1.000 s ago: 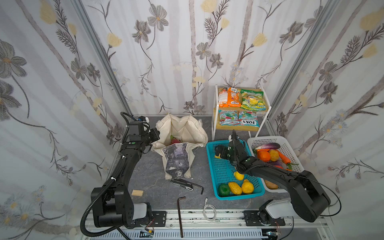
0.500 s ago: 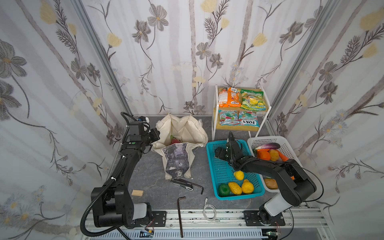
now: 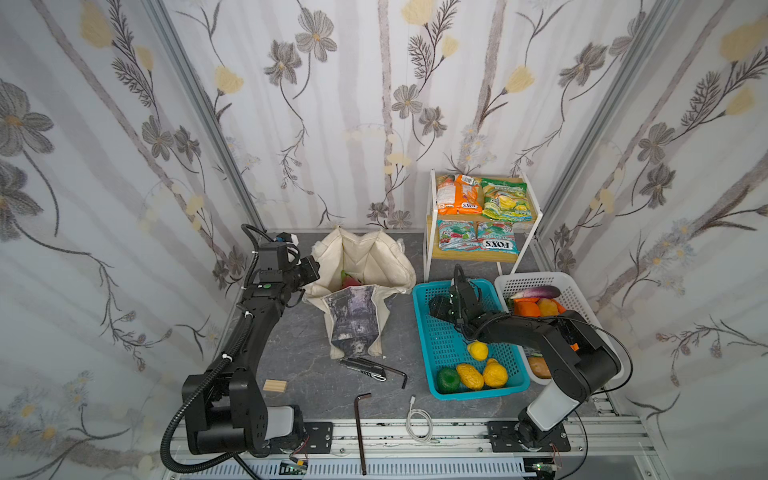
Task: Place the food into the grocery bag and tie it
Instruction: 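Lower the right gripper into the teal basket and grasp a yellow lemon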
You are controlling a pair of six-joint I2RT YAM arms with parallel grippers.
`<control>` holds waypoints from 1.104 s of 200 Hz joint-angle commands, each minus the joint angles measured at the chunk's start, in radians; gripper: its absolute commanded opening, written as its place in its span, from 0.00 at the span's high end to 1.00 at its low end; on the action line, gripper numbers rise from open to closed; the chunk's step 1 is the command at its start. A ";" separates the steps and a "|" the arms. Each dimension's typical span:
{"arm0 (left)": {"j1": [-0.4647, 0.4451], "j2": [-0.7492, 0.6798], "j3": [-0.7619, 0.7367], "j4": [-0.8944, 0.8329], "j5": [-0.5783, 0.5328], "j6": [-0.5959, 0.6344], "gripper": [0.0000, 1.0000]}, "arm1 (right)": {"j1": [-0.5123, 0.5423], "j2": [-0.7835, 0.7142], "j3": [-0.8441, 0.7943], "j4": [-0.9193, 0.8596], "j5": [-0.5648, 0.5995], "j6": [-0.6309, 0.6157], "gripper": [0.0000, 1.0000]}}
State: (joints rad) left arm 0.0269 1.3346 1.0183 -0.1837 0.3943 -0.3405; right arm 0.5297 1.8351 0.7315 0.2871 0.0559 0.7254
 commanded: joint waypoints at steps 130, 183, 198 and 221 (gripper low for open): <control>-0.001 -0.009 -0.002 0.002 -0.002 0.005 1.00 | 0.000 -0.122 -0.038 0.016 0.015 -0.004 0.45; -0.002 -0.011 -0.001 0.001 0.000 0.003 1.00 | 0.015 -0.365 0.008 -0.134 0.087 -0.072 0.45; -0.003 -0.012 -0.001 0.001 0.002 0.001 1.00 | 0.037 -0.410 0.076 -0.196 0.129 -0.113 0.45; -0.003 -0.012 -0.001 0.001 0.004 0.001 1.00 | 0.091 -0.438 0.181 -0.249 0.184 -0.175 0.45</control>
State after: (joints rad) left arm 0.0250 1.3285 1.0180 -0.1837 0.3935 -0.3401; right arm 0.5781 1.4208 0.8211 0.1070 0.1532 0.6388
